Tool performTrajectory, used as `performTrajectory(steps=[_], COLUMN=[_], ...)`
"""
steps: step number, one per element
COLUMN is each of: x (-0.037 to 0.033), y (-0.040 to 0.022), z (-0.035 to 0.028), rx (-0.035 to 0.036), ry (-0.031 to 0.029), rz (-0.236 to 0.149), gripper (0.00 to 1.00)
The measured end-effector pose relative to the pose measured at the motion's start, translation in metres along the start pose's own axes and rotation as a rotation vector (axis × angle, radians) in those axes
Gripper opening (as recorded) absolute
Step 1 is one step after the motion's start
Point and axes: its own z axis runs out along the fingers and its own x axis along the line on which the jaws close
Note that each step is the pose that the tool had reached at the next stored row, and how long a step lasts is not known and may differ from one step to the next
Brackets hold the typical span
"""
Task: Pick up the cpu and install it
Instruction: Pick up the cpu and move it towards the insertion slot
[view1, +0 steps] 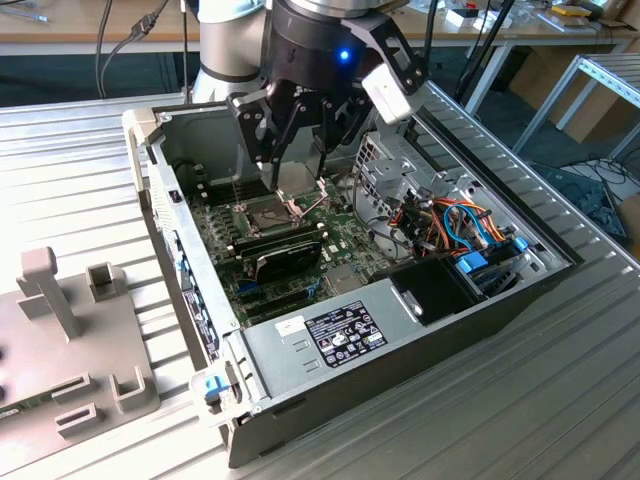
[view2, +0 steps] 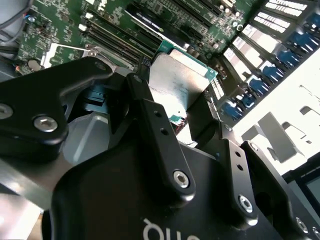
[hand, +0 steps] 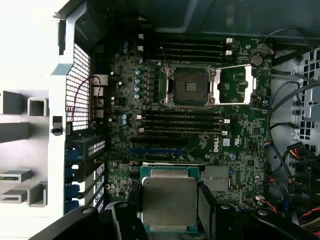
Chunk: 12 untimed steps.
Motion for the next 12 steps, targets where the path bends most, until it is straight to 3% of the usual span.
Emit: performTrajectory(steps=[5, 12], x=[-0.0109, -0.0116], y=[-0.0004, -0.0003], z=[0.0005, 0.0006], rx=[0.0, 0.0], ry=[0.0, 0.0], rz=[0.0, 0.0], gripper=[0.55, 0.55])
